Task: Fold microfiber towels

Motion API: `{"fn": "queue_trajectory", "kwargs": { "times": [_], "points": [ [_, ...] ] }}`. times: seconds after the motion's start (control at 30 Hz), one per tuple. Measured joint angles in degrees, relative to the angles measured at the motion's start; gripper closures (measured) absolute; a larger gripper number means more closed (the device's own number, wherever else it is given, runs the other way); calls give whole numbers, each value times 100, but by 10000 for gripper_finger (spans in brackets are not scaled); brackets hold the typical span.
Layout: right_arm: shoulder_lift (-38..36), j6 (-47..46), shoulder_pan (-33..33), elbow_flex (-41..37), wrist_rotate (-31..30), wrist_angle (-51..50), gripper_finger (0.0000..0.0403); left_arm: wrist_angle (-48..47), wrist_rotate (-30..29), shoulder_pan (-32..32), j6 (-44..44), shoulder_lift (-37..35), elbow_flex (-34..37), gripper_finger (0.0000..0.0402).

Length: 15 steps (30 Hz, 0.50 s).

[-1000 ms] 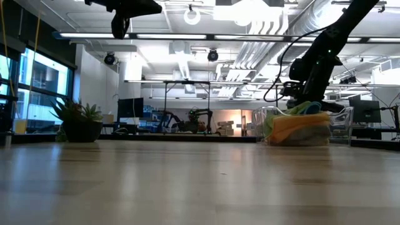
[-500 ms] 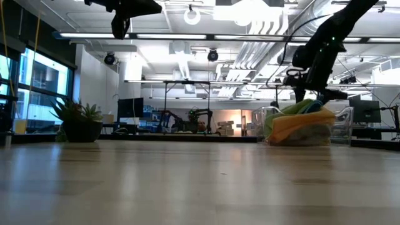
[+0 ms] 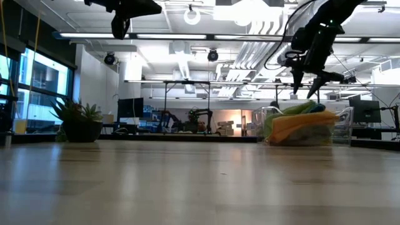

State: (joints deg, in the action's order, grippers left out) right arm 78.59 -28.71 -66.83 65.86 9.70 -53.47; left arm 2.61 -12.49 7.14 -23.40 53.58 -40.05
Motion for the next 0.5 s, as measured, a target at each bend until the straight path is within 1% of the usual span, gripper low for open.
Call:
{"fn": "queue_trajectory", "kwargs": {
  "times": [0.1, 0.17, 0.23, 0.33, 0.37, 0.4, 0.5],
  "points": [
    [-48, 67, 81, 107, -124, 7, 214, -1, -6, 0, 23, 0, 0, 401],
    [-78, 113, 197, 128, -222, 49, 238, -5, -15, 0, 64, 0, 0, 401],
    [-77, 165, 340, 76, -245, 118, 279, -9, -18, 0, 66, 0, 0, 401],
    [-65, 175, 564, -137, -243, 303, 368, -21, -37, 0, 66, 0, 0, 401],
    [-61, 176, 633, -232, -249, 406, 384, -21, -37, 0, 66, 0, 0, 401],
    [-61, 137, 692, -329, -252, 503, 390, -21, -37, 0, 66, 0, 0, 401],
    [-57, -109, 774, -628, -421, 731, 385, -21, -37, 0, 59, 0, 0, 401]
  ]
}}
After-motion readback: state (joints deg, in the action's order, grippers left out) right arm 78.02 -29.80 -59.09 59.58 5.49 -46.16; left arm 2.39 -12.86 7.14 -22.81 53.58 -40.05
